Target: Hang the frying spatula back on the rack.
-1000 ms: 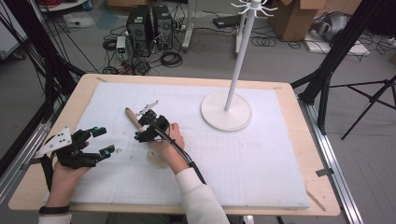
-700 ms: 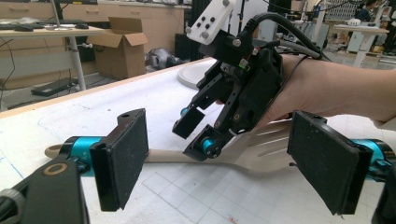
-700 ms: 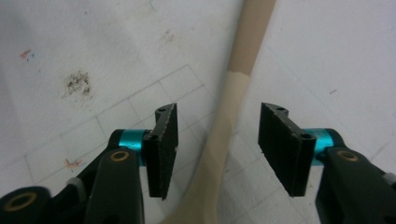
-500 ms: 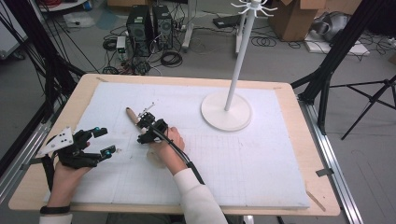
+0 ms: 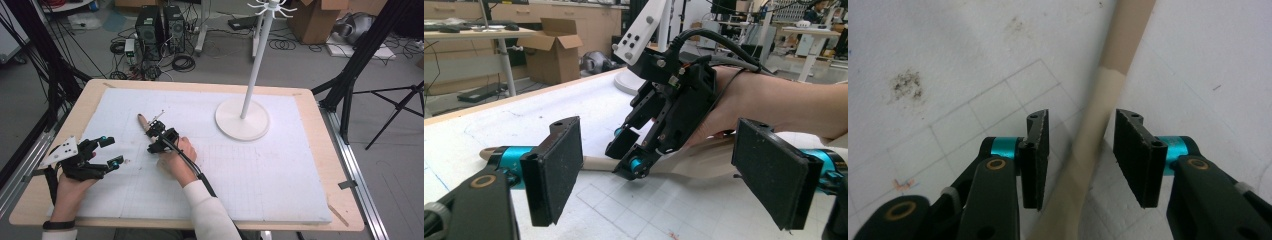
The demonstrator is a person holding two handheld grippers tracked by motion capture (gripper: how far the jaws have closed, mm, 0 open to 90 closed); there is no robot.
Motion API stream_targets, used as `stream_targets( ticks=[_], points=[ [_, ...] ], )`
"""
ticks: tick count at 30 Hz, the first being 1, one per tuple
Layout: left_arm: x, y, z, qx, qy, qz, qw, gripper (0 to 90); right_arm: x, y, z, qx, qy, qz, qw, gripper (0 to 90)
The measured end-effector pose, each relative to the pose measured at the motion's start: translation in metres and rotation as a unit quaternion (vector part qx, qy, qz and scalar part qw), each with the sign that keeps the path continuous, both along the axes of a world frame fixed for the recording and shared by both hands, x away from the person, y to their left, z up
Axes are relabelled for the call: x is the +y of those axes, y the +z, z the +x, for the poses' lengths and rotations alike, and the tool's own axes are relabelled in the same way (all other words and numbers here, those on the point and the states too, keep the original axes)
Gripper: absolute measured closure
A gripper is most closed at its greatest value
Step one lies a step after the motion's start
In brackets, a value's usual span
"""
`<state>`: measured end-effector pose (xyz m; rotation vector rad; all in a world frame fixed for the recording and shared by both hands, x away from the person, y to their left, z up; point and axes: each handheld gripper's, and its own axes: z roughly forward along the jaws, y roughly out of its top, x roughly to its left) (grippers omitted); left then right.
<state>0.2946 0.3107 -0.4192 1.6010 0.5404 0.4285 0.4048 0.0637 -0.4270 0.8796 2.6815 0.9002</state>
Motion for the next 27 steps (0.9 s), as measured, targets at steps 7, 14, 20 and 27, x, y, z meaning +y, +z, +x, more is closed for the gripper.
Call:
stream_targets(
  ticks=[7,14,20,27],
  points=[
    [0.0012,0.0001,-0.0003,0.000,0.001,-0.002,1.0000,20.8,-0.0002,0.0009,0.0049,0.019,-0.030,0.019,0.9992,54.7],
    [0.0014,-0.0003,-0.0001,0.001,0.001,-0.002,1.0000,20.8,0.0019,0.0035,0.0056,0.017,-0.040,0.026,0.9987,56.6],
    [0.0014,-0.0002,-0.0003,0.000,0.001,-0.003,1.0000,20.8,0.0063,0.0014,0.0069,0.013,-0.045,0.015,0.9988,60.3],
    [0.0019,-0.0003,-0.0007,0.001,0.002,-0.004,1.0000,20.8,0.0055,0.0004,0.0089,0.017,-0.061,0.013,0.9979,69.0]
  ],
)
